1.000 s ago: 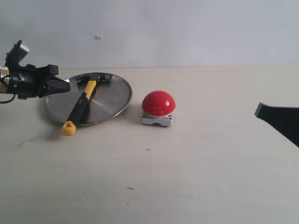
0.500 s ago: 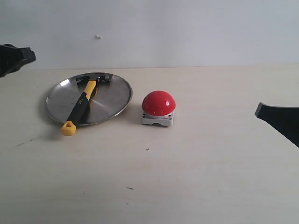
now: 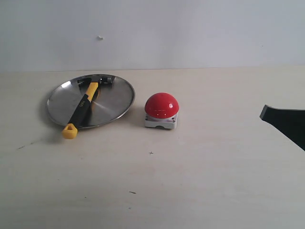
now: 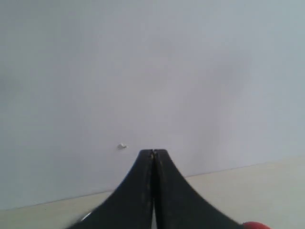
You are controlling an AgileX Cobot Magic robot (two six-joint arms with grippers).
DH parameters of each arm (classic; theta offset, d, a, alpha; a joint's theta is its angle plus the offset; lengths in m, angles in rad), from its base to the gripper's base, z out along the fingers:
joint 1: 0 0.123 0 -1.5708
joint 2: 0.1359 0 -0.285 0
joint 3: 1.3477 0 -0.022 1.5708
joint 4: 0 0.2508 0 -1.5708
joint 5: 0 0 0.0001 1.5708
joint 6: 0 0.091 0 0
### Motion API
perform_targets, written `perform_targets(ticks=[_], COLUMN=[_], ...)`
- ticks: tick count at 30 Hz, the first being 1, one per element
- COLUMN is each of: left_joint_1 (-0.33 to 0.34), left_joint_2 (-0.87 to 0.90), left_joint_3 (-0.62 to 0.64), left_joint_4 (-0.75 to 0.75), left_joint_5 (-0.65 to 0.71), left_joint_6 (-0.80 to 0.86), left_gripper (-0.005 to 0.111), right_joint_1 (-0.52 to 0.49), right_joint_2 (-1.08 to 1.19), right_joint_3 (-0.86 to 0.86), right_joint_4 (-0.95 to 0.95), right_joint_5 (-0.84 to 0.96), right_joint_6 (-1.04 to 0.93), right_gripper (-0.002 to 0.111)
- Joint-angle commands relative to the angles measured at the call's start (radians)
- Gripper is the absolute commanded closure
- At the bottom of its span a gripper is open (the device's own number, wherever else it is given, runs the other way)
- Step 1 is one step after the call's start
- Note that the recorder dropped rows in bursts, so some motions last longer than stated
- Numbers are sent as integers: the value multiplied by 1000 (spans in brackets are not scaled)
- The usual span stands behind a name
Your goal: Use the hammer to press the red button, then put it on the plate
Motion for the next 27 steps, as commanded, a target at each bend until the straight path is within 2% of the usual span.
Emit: perform_targets(ticks=[1,6,11,16,23,27], left_joint_1=[-6,-6,-6,-6,-6,-6], left_joint_2=[-111,-220,-305,-403,-537,-608], left_joint_3=[49,146,231,342,460,530], left_joint_4=[-22,-67,-196,-502,-476,-539], left_joint_5=[20,-11,-49,-64,-68,-89], left_joint_6=[8,21,165,448,481,523], left_gripper=[107,107,107,107,107,107], right_joint_1=[0,0,0,0,0,0], right_joint_2=[-3,-3,-3,-3,-3,-3], right_joint_3=[4,4,4,4,4,4], right_joint_4=[-3,-3,-3,-3,-3,-3], right_joint_5=[-6,-6,-6,-6,-6,-6], right_joint_6=[1,1,1,1,1,1], right_gripper=[108,108,108,108,108,108])
